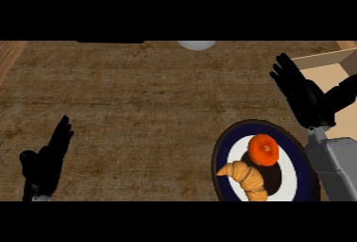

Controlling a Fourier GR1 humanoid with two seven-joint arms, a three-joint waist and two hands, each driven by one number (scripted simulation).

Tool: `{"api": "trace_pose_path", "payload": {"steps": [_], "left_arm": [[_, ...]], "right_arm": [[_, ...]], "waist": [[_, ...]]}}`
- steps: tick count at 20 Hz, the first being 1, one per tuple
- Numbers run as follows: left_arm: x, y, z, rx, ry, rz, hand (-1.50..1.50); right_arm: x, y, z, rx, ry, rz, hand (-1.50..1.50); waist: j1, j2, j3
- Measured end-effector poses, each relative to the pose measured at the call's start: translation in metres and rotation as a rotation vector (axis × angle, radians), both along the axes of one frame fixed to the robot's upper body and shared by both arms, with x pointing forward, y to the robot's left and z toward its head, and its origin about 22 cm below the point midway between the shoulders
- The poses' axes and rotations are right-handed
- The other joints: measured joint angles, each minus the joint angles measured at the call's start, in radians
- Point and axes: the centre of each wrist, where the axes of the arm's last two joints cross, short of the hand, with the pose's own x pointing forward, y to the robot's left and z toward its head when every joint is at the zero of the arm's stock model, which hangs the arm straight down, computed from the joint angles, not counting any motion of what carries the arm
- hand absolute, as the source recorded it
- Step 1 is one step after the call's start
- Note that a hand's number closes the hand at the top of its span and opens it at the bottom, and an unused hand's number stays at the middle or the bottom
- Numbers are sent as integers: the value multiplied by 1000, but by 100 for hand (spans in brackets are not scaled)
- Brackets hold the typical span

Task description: Pick the squash from the plate and place it in the cardboard box

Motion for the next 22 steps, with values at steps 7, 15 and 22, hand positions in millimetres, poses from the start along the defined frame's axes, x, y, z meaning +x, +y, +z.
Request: {"api": "trace_pose_path", "payload": {"steps": [7,15,22], "left_arm": [[19,5,35,-107,-81,-50,0],[28,15,57,-209,-95,-90,0],[24,23,62,-219,-97,-101,0]], "right_arm": [[2,-30,39,-117,-146,243,-150],[-33,-73,30,-105,-575,219,-150],[-51,-98,74,-507,-578,415,-150]], "waist": [[-22,-23,1],[-37,-25,3],[-29,-26,0]]}}
